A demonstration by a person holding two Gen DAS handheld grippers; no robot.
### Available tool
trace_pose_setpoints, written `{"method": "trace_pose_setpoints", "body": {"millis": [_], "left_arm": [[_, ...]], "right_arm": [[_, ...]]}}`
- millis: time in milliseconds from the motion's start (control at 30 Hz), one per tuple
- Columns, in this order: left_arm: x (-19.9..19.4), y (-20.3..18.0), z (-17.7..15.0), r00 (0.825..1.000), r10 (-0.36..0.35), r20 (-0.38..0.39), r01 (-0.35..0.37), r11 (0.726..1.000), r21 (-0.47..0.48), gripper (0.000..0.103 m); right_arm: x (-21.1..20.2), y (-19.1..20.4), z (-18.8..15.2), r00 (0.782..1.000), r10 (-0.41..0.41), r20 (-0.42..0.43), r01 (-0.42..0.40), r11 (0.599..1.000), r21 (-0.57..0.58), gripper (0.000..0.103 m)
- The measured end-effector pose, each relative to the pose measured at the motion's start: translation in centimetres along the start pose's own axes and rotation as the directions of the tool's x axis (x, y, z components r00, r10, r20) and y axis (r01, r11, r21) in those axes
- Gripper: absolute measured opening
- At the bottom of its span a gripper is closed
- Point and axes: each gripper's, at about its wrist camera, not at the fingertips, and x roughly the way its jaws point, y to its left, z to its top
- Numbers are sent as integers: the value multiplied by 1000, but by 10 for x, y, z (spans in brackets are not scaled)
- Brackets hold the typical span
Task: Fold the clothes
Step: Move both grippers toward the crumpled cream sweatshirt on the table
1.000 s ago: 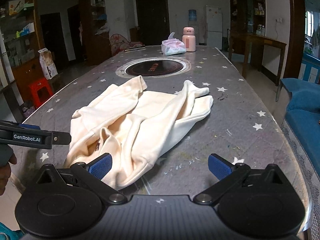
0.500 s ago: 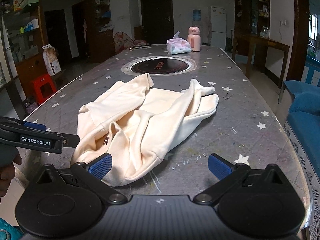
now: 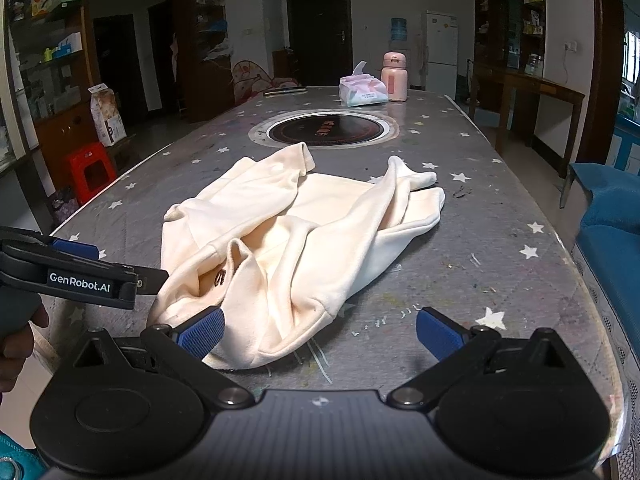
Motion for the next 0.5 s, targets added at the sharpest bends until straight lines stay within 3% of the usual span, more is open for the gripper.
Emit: {"method": "trace_pose_setpoints", "body": {"millis": [500], "left_arm": [[0,-4,0,1000,0,-6,0,1000,11,103]], "right_arm": [[2,4,0,1000,11,-10,-11,1000,-13,103]]}}
